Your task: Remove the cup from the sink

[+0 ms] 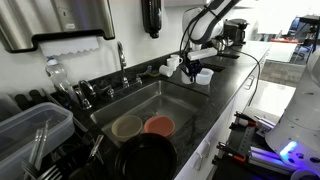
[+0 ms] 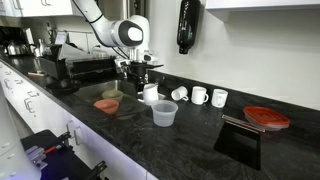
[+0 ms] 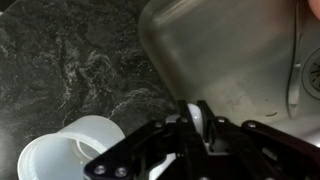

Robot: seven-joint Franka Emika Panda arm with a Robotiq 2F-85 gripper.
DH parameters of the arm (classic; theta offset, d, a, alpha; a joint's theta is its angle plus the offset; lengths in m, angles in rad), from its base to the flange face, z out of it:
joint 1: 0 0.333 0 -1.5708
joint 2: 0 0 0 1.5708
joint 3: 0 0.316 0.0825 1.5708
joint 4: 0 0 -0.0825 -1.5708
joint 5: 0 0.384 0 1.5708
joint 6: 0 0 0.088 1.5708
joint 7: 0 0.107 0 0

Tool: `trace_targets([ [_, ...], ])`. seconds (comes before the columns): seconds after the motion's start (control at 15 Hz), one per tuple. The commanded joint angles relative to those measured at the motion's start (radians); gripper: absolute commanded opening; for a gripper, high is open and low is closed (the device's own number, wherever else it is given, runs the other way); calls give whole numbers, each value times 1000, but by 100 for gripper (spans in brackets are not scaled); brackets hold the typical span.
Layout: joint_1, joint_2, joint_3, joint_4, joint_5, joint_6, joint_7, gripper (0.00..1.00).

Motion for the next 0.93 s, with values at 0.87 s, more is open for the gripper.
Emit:
trace_targets([
  [0.87,-92,-23,-54,-47,170,-20,-81,3],
])
